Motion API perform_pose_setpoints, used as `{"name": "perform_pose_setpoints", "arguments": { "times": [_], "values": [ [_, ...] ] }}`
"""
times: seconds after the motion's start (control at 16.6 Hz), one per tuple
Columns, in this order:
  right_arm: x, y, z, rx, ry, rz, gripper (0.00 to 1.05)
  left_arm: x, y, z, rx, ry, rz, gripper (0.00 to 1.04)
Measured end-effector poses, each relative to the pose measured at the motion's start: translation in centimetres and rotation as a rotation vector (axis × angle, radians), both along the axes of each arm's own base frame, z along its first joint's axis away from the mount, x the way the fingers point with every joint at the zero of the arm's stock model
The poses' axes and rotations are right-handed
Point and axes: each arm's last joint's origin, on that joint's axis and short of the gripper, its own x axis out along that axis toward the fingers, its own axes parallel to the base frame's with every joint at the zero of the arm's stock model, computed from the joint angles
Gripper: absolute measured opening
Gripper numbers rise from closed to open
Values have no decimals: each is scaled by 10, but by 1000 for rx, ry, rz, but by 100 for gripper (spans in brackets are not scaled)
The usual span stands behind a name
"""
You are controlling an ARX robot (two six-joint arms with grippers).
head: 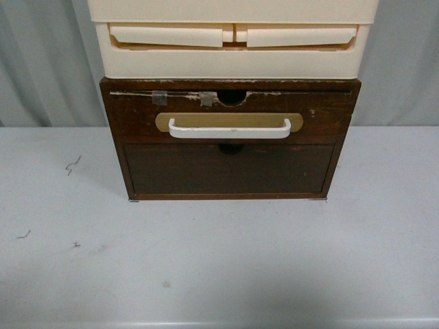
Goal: Open drawer
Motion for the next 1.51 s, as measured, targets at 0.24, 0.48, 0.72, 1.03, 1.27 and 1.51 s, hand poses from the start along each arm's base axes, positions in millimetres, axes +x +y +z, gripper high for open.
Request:
{"name": "perform_pose_setpoints", "arguments": {
  "times": [0.24, 0.48, 0.72, 1.03, 1.27, 1.51],
  "values": [
    [0, 0, 0, 0, 0, 0, 98, 0, 0, 0, 0, 0, 0, 98],
    [0, 0, 0, 0, 0, 0, 98, 0, 0, 0, 0, 0, 0, 98],
    [0, 0, 0, 0, 2, 0, 98, 0, 0, -2, 0, 42, 11, 98],
    [33, 7, 8, 43, 608, 80, 98, 36, -8, 4, -189, 481, -17, 98],
    [108, 34, 16, 477, 581, 180, 98, 108, -30, 16, -565, 447, -187, 98],
    [161, 52, -4, 836, 570, 326, 98, 156, -58, 7, -780, 482, -348, 98]
  ]
}}
